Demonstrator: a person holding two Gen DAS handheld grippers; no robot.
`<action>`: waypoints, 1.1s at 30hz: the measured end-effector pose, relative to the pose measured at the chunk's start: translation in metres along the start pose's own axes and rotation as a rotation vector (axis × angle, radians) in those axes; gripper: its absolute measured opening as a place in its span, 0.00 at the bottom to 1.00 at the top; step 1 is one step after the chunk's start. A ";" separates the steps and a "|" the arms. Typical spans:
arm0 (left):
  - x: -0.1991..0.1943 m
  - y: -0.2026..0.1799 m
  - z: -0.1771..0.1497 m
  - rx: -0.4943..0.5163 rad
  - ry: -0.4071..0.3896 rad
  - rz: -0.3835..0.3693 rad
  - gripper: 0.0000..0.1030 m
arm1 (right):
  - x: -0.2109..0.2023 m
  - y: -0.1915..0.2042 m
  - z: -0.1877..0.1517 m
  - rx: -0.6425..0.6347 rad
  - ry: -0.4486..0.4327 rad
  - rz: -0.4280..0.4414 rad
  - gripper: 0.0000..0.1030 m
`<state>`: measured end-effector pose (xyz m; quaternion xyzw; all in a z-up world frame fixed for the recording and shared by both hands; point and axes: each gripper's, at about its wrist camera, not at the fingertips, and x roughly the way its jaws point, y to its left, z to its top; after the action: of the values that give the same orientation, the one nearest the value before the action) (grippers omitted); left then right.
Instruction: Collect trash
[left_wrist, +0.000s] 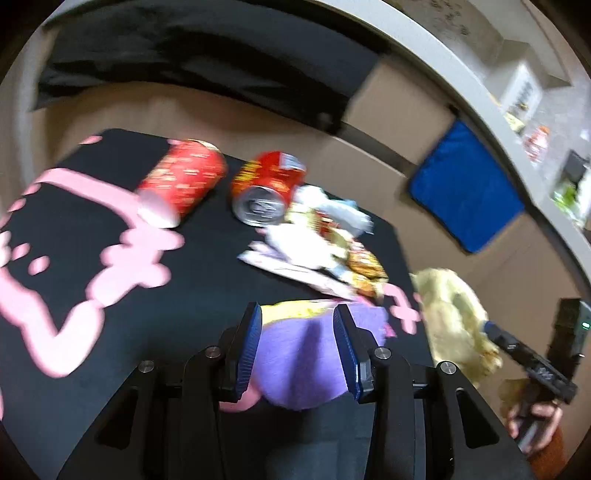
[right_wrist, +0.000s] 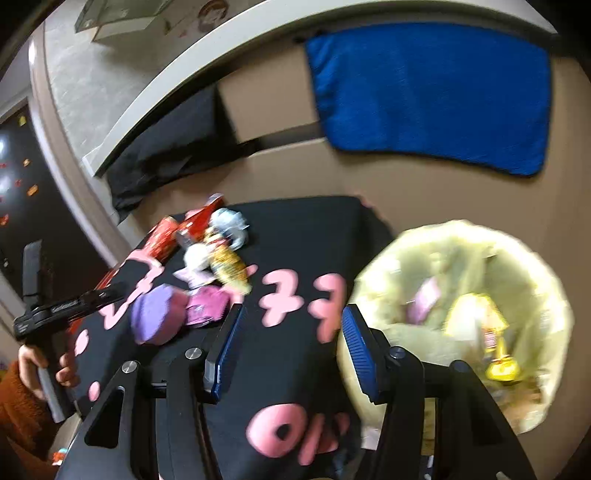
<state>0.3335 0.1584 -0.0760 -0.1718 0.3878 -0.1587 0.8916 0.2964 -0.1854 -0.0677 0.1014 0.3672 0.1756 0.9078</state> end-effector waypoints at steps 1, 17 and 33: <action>0.006 -0.001 0.004 0.023 0.016 -0.028 0.40 | 0.003 0.005 -0.002 -0.006 0.010 0.010 0.49; 0.010 0.017 -0.022 0.079 0.192 -0.005 0.41 | 0.022 0.033 -0.016 -0.095 0.097 0.062 0.56; -0.069 0.052 -0.031 -0.051 0.008 -0.015 0.41 | 0.155 0.095 0.030 -0.301 0.245 0.269 0.41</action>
<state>0.2728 0.2282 -0.0743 -0.1969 0.3939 -0.1561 0.8841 0.3977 -0.0391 -0.1141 -0.0093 0.4273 0.3586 0.8299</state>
